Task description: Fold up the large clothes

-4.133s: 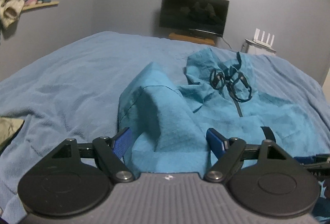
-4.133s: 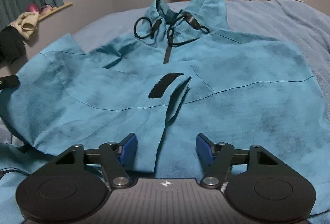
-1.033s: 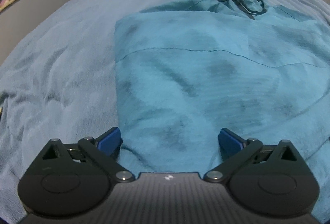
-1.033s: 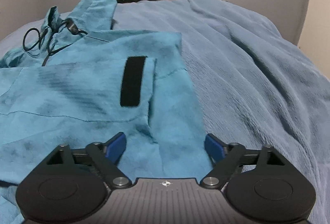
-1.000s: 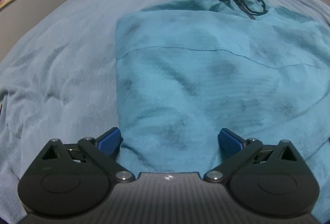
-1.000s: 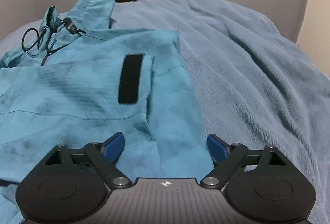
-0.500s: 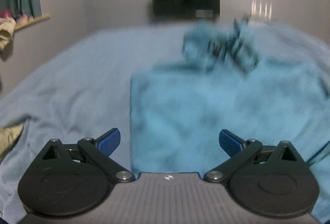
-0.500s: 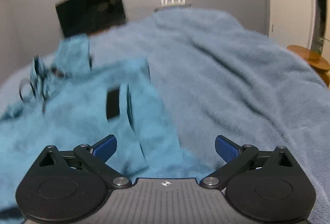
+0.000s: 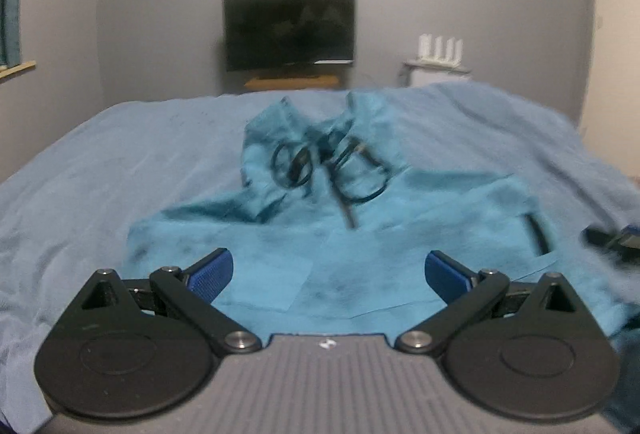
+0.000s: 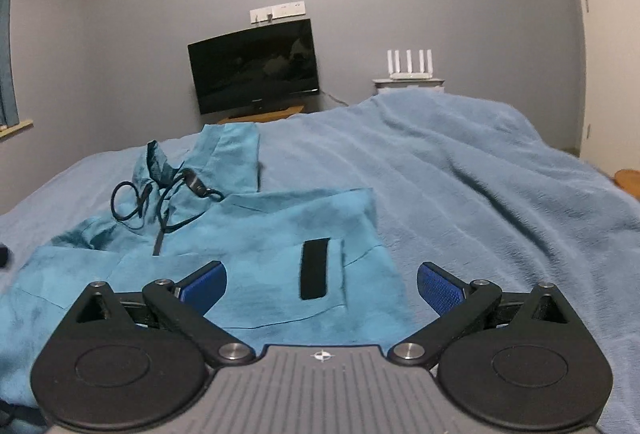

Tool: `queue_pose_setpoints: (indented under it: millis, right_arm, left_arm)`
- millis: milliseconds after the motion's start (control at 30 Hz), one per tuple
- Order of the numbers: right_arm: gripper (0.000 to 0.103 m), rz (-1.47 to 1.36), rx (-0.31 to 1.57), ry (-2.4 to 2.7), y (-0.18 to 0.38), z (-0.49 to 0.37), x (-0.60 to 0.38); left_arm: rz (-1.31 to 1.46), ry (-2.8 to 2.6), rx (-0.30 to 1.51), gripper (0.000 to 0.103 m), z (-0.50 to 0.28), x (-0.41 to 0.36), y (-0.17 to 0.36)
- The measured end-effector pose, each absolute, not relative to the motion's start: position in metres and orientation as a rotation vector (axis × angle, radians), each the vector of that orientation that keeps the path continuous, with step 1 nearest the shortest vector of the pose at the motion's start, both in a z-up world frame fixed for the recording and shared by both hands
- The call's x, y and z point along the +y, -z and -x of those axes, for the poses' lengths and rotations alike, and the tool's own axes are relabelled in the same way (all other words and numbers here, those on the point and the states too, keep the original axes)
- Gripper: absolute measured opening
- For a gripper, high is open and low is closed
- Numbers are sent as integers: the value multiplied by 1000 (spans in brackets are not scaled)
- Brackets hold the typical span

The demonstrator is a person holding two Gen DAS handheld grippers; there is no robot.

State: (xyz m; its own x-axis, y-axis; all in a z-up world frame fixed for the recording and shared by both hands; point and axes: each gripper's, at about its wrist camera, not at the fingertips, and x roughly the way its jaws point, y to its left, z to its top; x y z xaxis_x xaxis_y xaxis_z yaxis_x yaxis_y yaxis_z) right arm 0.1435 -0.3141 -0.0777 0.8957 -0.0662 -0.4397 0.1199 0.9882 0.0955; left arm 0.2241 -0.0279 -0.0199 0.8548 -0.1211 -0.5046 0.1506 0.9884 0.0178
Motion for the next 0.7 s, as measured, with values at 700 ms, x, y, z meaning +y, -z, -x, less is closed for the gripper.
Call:
queue_pose_setpoints:
  millis: [700]
  right_arm:
    - [78,-166,562,-101,65,-388,-259]
  left_arm:
    - [-99,70,762,103,-276,-25,125]
